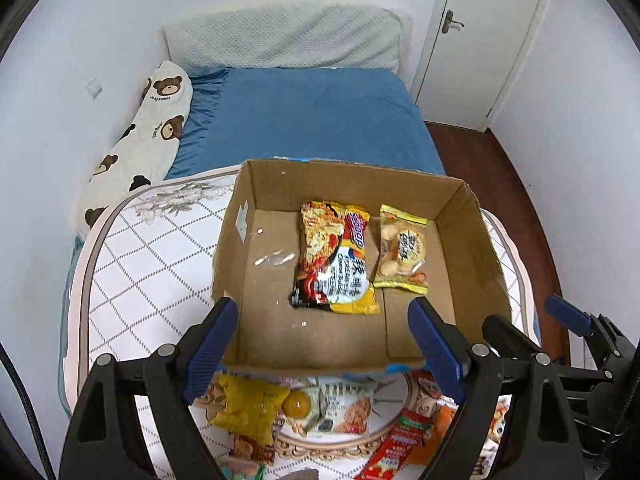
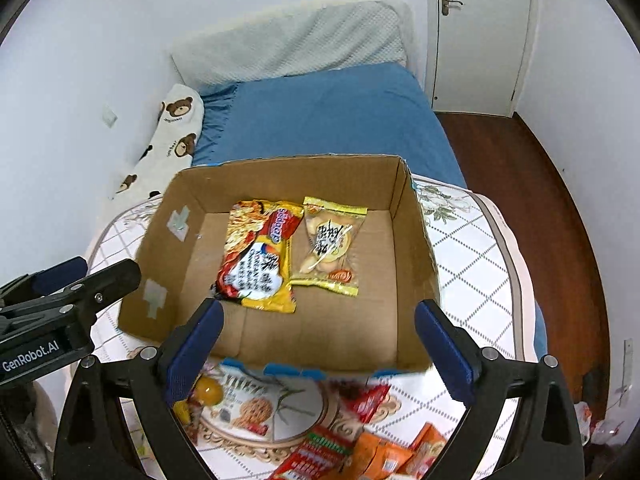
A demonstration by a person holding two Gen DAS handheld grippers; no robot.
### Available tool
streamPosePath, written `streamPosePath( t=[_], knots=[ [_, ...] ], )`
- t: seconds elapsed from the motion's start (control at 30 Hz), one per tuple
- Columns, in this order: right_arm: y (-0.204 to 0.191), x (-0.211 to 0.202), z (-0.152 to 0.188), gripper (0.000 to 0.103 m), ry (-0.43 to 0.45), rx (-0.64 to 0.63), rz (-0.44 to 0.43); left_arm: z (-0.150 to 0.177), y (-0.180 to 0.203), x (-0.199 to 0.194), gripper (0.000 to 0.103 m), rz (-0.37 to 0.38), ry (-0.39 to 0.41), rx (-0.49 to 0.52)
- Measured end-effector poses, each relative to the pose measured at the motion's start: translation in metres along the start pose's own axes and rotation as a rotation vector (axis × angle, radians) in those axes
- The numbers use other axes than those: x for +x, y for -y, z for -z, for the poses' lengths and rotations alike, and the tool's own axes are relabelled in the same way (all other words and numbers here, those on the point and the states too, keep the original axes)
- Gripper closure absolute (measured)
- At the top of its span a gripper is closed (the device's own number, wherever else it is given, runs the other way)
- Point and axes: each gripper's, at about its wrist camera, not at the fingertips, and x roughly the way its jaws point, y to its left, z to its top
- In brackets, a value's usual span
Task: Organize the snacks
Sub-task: 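Move both tools back over the snack pile, then grasp the candy ball bag with the left tool while the right tool grasps the red spicy strip pack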
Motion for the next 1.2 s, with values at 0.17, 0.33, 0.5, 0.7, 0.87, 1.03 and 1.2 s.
streamPosePath(
  t=[0.17, 0.33, 0.5, 0.7, 0.87, 1.03, 1.2],
  knots=[
    [0.003, -0.006, 0.033, 0.005, -0.053, 0.043, -0.027, 0.03, -0.005, -0.012, 0.016, -0.016, -0.018, 0.006],
    [0.012, 0.019, 0.086, 0.005, -0.192, 0.132, -0.085, 0.082, -0.028, -0.002, 0.016, -0.071, -0.102, 0.014],
    [0.018, 0.062, 0.153, 0.005, -0.378, 0.245, -0.189, 0.141, -0.073, 0.033, 0.016, -0.15, -0.266, 0.003],
    [0.015, 0.103, 0.204, 0.005, -0.497, 0.299, -0.19, 0.189, -0.111, 0.073, 0.016, -0.188, -0.438, 0.01],
    [0.012, 0.123, 0.22, 0.005, -0.53, 0.306, -0.138, 0.215, -0.123, 0.097, 0.016, -0.174, -0.525, -0.009],
    [0.009, 0.139, 0.227, 0.005, -0.55, 0.306, -0.078, 0.231, -0.12, 0.118, 0.016, -0.178, -0.579, 0.028],
    [0.0, 0.148, 0.229, 0.005, -0.538, 0.289, -0.014, 0.244, -0.111, 0.139, 0.016, -0.156, -0.635, 0.048]
  ],
)
